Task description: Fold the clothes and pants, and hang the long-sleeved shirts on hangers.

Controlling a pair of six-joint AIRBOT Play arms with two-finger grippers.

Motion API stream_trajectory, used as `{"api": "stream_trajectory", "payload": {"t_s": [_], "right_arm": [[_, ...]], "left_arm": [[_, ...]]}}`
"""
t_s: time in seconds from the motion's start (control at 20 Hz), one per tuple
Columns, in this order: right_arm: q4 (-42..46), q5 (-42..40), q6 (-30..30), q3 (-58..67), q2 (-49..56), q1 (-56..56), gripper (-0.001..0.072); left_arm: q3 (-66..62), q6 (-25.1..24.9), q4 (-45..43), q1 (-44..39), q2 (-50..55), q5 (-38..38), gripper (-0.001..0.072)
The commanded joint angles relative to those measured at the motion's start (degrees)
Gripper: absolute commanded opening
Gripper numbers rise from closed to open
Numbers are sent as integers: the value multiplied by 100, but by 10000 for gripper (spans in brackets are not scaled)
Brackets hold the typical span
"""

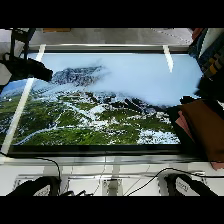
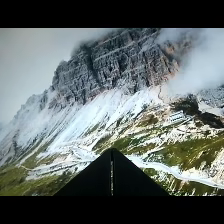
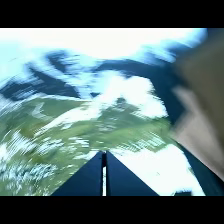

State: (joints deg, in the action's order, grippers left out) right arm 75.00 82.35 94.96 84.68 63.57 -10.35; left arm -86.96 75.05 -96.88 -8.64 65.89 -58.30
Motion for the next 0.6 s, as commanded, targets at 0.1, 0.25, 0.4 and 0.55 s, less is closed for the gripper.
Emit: {"api": "stream_trajectory", "payload": {"t_s": [0.1,0.25,0.4,0.55], "right_arm": [[1467,-918,-278,0,282,2312,14],[2057,-597,-267,0,625,2658,14],[1639,-538,-267,0,745,2658,15],[1517,-542,-269,2,737,2658,15]], "left_arm": [[0,-2,0,4,-2,2,18],[0,-2,0,4,-2,2,18],[0,-2,0,4,-2,2,18],[0,-2,0,4,-2,2,18]]}}
